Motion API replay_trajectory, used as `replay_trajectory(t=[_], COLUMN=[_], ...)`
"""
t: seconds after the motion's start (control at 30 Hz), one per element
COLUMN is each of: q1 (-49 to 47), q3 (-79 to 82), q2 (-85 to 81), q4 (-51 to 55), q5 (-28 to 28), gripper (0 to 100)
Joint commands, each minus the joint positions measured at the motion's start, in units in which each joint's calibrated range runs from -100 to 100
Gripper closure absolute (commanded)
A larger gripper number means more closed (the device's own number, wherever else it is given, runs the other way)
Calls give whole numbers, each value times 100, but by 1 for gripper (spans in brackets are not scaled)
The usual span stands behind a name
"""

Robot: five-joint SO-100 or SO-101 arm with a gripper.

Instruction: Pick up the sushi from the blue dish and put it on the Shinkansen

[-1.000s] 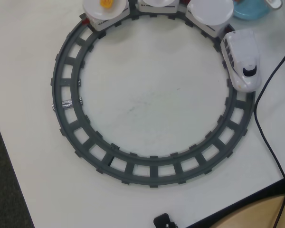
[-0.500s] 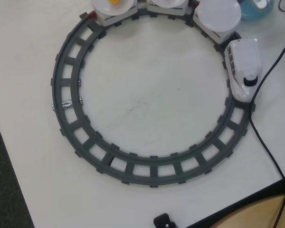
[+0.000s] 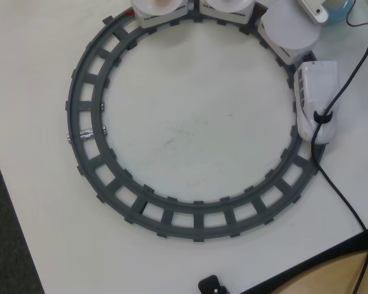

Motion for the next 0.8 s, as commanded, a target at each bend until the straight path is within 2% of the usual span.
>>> replay_trajectory(t=[0.0,0.03,0.1,0.37,0.57,0.77], q1=[29,47,56,223,470,549], q3=[-39,-30,-39,-3,257,2187], q2=[1,1,1,-734,-2362,-4650], q4=[32,49,168,742,1666,1777], q5=[-28,-28,-28,-28,35,303], gripper=[97,100,97,98,98,98])
